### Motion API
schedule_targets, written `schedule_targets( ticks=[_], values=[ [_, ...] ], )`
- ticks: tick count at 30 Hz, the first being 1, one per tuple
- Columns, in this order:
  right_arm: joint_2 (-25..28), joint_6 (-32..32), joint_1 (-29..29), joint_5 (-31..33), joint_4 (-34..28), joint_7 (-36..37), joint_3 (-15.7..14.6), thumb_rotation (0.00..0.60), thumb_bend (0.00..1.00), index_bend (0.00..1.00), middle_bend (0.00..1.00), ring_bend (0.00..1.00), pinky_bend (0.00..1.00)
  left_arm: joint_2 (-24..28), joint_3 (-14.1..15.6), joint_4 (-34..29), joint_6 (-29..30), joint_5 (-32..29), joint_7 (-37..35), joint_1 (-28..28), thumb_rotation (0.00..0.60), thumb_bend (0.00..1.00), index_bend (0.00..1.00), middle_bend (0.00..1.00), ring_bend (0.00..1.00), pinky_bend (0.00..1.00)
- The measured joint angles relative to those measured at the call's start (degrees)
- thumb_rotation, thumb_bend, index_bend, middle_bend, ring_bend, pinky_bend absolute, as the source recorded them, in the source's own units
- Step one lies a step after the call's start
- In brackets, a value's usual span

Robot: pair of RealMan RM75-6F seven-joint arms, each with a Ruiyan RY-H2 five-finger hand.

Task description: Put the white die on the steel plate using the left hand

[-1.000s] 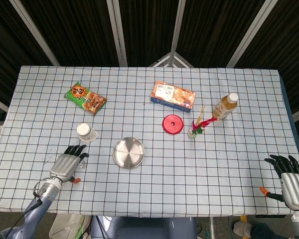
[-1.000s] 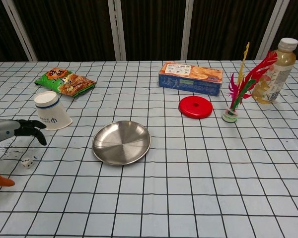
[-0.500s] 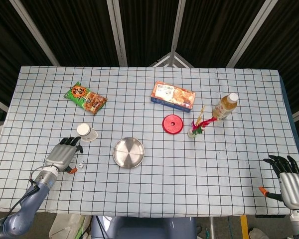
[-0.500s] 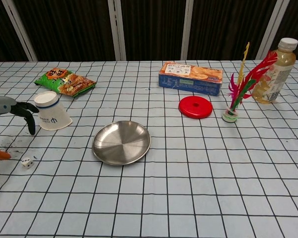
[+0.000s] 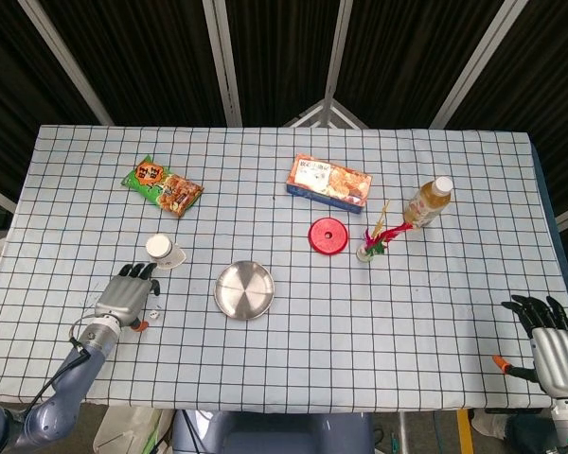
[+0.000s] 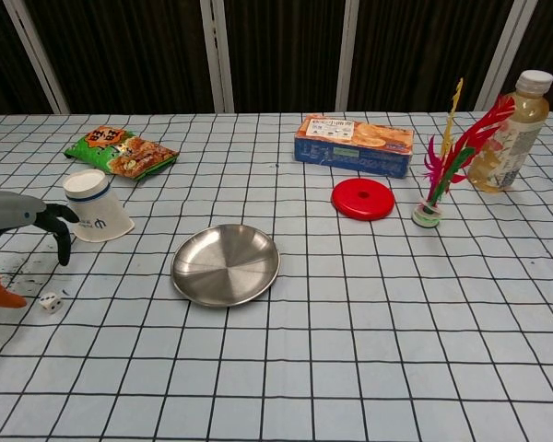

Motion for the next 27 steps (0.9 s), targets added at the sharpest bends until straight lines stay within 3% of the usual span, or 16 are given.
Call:
schedule_targets(
  ticks=[11,27],
  values=[
    [0.3,0.1,-0.1,0.0,-0.2,0.5,0.0,0.600,0.10,0.25,0.19,0.13,0.00,-1.2,2.3,0.2,3.2,-0.8,1.7,-1.0,0.600,0.33,0.36,0.03,0.00,0.01],
    [0.2,-0.5,0.0,0.6,0.3,0.6,0.1,0.600,0.10,0.25,0.19,0.13,0.00,-4.2,3.4,3.7,3.1,1.0,-0.3,-1.6,0.600,0.35,0.40,0.05,0.00,0.01]
  ],
)
